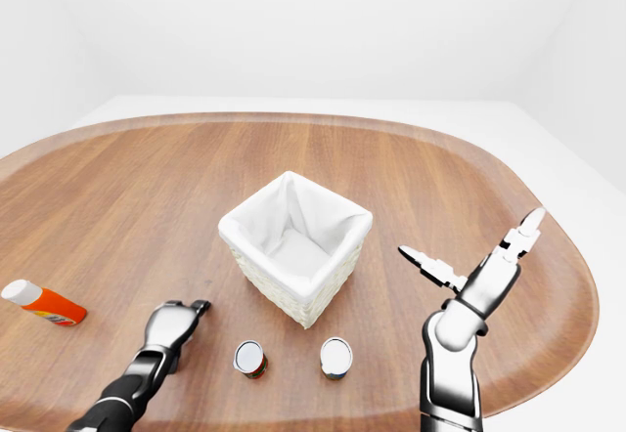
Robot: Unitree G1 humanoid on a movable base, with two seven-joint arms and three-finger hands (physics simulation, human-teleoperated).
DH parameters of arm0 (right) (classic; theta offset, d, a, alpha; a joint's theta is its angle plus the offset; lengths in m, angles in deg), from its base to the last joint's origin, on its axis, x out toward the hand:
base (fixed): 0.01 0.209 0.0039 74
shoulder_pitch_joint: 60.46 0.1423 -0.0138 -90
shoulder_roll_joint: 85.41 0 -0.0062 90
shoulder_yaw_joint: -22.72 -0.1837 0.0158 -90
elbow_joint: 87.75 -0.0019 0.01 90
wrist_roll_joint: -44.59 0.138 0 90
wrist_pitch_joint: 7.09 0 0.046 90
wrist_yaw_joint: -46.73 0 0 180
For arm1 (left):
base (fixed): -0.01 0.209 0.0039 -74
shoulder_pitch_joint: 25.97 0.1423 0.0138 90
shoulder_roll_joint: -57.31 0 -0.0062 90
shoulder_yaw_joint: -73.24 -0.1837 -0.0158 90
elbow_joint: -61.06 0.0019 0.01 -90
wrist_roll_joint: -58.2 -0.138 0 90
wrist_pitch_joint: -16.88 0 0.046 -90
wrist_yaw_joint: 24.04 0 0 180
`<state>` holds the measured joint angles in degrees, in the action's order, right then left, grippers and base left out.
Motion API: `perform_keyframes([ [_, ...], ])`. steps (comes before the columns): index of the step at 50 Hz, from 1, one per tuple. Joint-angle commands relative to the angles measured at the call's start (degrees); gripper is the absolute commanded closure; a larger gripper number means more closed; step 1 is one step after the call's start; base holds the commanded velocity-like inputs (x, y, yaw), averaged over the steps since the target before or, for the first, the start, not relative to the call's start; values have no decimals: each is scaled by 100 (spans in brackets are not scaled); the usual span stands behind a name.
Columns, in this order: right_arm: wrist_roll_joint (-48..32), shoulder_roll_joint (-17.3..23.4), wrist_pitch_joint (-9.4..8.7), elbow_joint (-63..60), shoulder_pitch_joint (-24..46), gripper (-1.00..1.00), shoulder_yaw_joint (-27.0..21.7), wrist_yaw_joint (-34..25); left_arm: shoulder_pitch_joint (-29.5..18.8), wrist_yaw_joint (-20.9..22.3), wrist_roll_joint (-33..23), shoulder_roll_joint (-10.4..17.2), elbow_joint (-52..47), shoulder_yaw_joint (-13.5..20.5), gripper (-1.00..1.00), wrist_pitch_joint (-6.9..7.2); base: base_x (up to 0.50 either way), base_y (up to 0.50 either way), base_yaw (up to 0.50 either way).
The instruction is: Pick up the alphabet soup and the cream cheese box, and put them in the basket.
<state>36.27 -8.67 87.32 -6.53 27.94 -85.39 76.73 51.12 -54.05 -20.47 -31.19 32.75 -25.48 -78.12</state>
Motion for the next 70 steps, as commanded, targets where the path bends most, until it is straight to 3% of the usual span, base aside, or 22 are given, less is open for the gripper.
perform_keyframes([
  [1, -8, 9, 28, 49, 16, -100, 6, 0, 95, 1, -114, -14, 1695, -263, 75, 0, 0, 0, 0],
  [7, -18, -2, -11, -14, -4, -100, 9, 0, 181, 1, -75, 29, 1753, -228, 100, 0, 0, 0, 0],
  [50, -33, 14, 49, 83, 12, -100, 1, 0, 610, 1, 65, 326, 1216, -226, 100, 0, 0, 0, 0],
  [53, -35, 15, 34, 70, 13, -100, 3, 0, 750, 1, 123, 387, 892, -172, 100, 0, 0, 0, 0],
  [60, -37, 11, 24, 51, 7, -100, 5, 0, 1951, 30, 326, 513, -1771, 412, 100, 0, 0, 0, 0],
  [64, -40, 8, 12, 42, 6, -100, 9, 0, 2621, 737, 322, 438, -3211, 838, 100, 0, 0, 0, 0],
  [70, -39, 2, -13, 6, -8, -100, 7, 0, 3013, 1267, 165, 231, -4172, 1344, 100, 0, 0, 0, 0],
])
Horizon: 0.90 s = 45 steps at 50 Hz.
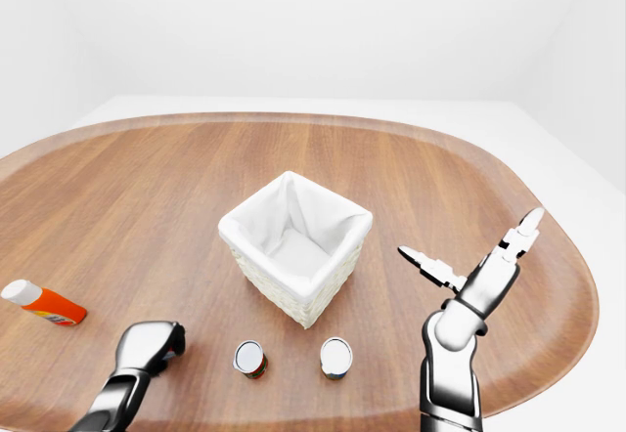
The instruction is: Pick up the alphabet soup and the cream cheese box, and put them in the basket.
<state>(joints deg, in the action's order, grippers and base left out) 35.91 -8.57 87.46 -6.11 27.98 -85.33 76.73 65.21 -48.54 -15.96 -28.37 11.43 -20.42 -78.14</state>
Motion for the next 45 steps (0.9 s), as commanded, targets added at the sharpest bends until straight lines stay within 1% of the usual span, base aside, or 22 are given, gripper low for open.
perform_keyframes([
  [1, -2, -1, 15, 21, 0, -100, -2, 0, 1682, 817, -307, -94, -2232, 920, 100, 1, 0, 0, 0],
  [2, -1, 1, 25, 36, 3, -100, -1, 0, 1767, 915, -334, -149, -2417, 995, 100, 1, 0, 0, 0],
  [4, -4, -3, -5, -2, -6, -100, 2, 0, 1724, 975, -402, -200, -2428, 1078, 100, 1, 0, 0, 0],
  [6, -7, -2, 18, 23, -4, -100, 4, 0, 1707, 1042, -422, -235, -2475, 1164, 100, 1, 0, 0, 0],
  [8, -10, -4, 13, 13, -10, -100, 5, 0, 1808, 1221, -396, -305, -2761, 1279, 100, 1, 0, 0, 0],
  [10, -10, -5, 6, 6, -10, -100, 5, 0, 1834, 1287, -410, -346, -2862, 1343, 100, 1, 0, 0, 0],
  [12, -5, 0, 11, 25, 0, -100, 2, 0, 1911, 1544, -335, -447, -3253, 1487, 100, 1, 0, 0, 0],
  [15, -10, 1, 2, 13, 3, -100, 9, 0, 1923, 1683, -323, -565, -3449, 1629, 100, 1, 0, 0, 0],
  [20, -2, -3, 6, 1, -5, -100, 4, 0, 1941, 1904, -318, -749, -3766, 1742, 100, 1, 0, 0, 0],
  [21, 2, -2, 16, 5, -6, -100, 1, 0, 1989, 2043, -255, -793, -3971, 1793, 100, 1, 0, 0, 0],
  [23, 2, -2, 27, 19, -4, -100, 0, 0, 1978, 2137, -184, -831, -4088, 1866, 100, 1, 0, 0, 0],
  [25, 0, -7, 15, -8, -15, -100, 3, 0, 1977, 2274, 1, -954, -4373, 2046, 100, 1, 0, 0, 0],
  [30, -3, -14, -11, -35, -14, -100, 6, 0, 1910, 2293, 41, -1104, -4657, 2219, 100, 1, 0, 0, 0],
  [33, -8, -14, -22, -45, -14, -100, 9, 0, 1823, 2187, -115, -1289, -4840, 2317, 100, 1, 0, 0, 0],
  [34, -1, -12, -7, -26, -11, -100, 6, 0, 1803, 2117, -111, -1254, -4813, 2298, 100, 1, 0, 0, 0],
  [35, 0, -9, 12, 0, -6, -100, 5, 0, 1750, 1911, -177, -1265, -4829, 2284, 100, 1, 0, 0, 0],
  [38, -4, -4, 42, 30, -4, -100, 6, 0, 1757, 1834, -277, -1331, -5044, 2240, 100, 1, 0, 0, 0],
  [40, 10, -5, 5, -3, -4, -100, 1, 0, 1798, 2050, 38, -1339, -5306, 2255, 100, 1, 0, 0, 0],
  [41, 7, -7, -8, -19, -6, -100, 3, 0, 1741, 2056, -168, -1457, -5489, 2321, 100, 1, 0, 0, 0],
  [42, 2, -9, -18, -33, -9, -100, 5, 0, 1772, 2223, 25, -1374, -5563, 2280, 100, 1, 0, 0, 0],
  [43, -3, -5, 0, 0, 2, -100, 7, 0, 1769, 2481, 78, -1430, -5875, 2297, 100, 1, 0, 0, 0],
  [45, 6, 0, -5, 14, 13, -100, 4, 0, 1702, 2746, 166, -1468, -6102, 2333, 100, 1, 0, 0, 0],
])
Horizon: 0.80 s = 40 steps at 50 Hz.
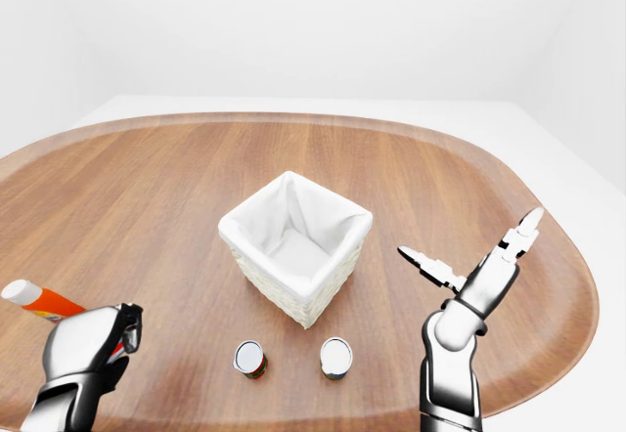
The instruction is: Pick up the alphabet soup and the cream cheese box, and put them in the basket.
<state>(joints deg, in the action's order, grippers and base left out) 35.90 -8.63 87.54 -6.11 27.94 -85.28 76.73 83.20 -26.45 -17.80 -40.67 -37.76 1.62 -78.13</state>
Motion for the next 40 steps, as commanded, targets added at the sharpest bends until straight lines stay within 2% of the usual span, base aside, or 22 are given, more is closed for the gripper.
perform_keyframes([
  [1, 7, 6, -21, 6, 15, -100, 0, 0, -135, 623, 322, -240, -1229, 132, 100, 1, 0, 0, 0],
  [7, 18, 13, -21, 30, 26, -100, -2, 0, -478, 1268, 437, -236, -1634, 53, 100, 1, 0, 0, 0],
  [10, 28, 10, -47, -4, 20, -100, -2, 0, -718, 1596, 926, -184, -1593, 75, 100, 1, 0, 0, 0],
  [24, 23, 20, 4, 95, 25, -100, -3, 0, -1706, 2413, 945, 87, -1780, -482, 100, 1, 0, 0, 0],
  [26, 11, 13, -47, 35, 8, -100, 3, 0, -1912, 2642, 788, 157, -1886, -587, 100, 1, 0, 0, 0],
  [30, -8, 15, -31, 76, 15, -100, 6, 0, -2184, 3022, 674, 150, -2207, -745, 100, 1, 0, 0, 0],
  [36, 3, -6, -135, -73, -18, -100, 3, 0, -2920, 3598, 504, 222, -2322, -1008, 100, 365, 0, 0, 0],
  [38, 3, -11, -91, -47, -18, -100, 1, 0, -3210, 3839, 447, 258, -2363, -1059, 100, 502, 0, 0, 0],
  [40, 8, -24, -164, -150, -40, -100, -4, 0, -3399, 3951, 228, 334, -2403, -1069, 100, 585, 0, 0, 0],
])
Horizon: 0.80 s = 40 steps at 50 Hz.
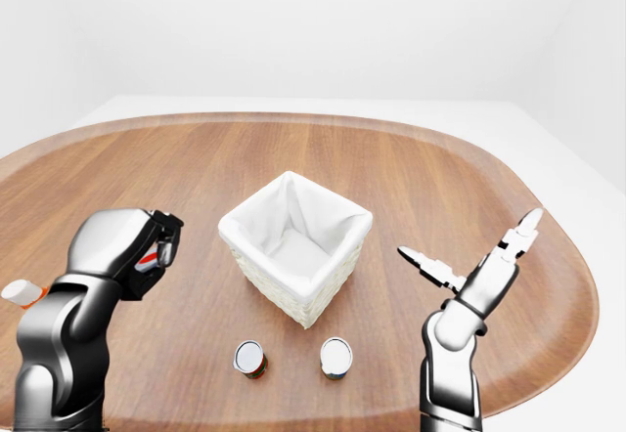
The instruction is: Pick up the alphabet soup and the cream cheese box, and put them in the basket.
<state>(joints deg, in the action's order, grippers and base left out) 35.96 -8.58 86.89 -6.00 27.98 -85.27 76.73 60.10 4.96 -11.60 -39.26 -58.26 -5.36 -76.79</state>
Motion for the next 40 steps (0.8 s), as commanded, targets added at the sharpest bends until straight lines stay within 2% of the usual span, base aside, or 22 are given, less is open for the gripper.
perform_keyframes([
  [1, 3, -32, -102, -168, -43, -100, -9, 0, -1154, 887, -369, 197, -360, -372, 100, 482, 0, 0, 0],
  [4, 6, -37, -66, -146, -41, -100, -8, 0, -1501, 1099, -426, 277, -339, -379, 100, 610, 0, 0, 0],
  [10, 18, -33, -71, -148, -27, -100, -7, 0, -2098, 1099, -371, 361, -262, -452, 100, 850, 0, 0, 0],
  [11, 19, -29, -45, -115, -19, -100, -8, 0, -2212, 1099, -469, 386, -262, -505, 100, 844, 0, 0, 0],
  [12, 22, -28, -33, -112, -24, -100, -9, 0, -2374, 1099, -612, 410, -107, -644, 100, 726, 0, 0, 0],
  [14, 19, -26, -18, -103, -27, -100, -7, 0, -2566, 1099, -685, 368, -3, -652, 100, 716, 0, 0, 0],
  [16, 7, -32, -48, -159, -42, -100, -4, 0, -2855, 1099, -694, 373, 142, -660, 100, 738, 0, 0, 0],
  [19, -5, -32, -26, -150, -43, -100, -3, 0, -3435, 1099, -721, 370, 287, -708, 100, 866, 0, 0, 0],
  [22, -13, -30, 26, -99, -35, -100, -1, 0, -3812, 1099, -758, 320, 424, -813, 100, 866, 0, 0, 0],
  [24, -18, -37, -5, -150, -51, -100, 3, 0, -4026, 1099, -785, 239, 495, -893, 100, 866, 0, 0, 0],
  [30, -25, -47, 10, -175, -75, -100, 5, 0, -4296, 1099, -631, -48, 811, -1083, 100, 866, 0, 0, 0],
  [35, -36, -57, 7, -193, -83, -100, 3, 0, -4594, 1099, -764, -40, 1011, -1124, 100, 866, 0, 0, 0],
  [40, -39, -51, 23, -154, -69, -100, 4, 0, -4791, 1099, -800, -204, 1168, -1280, 100, 866, 0, 0, 0],
])
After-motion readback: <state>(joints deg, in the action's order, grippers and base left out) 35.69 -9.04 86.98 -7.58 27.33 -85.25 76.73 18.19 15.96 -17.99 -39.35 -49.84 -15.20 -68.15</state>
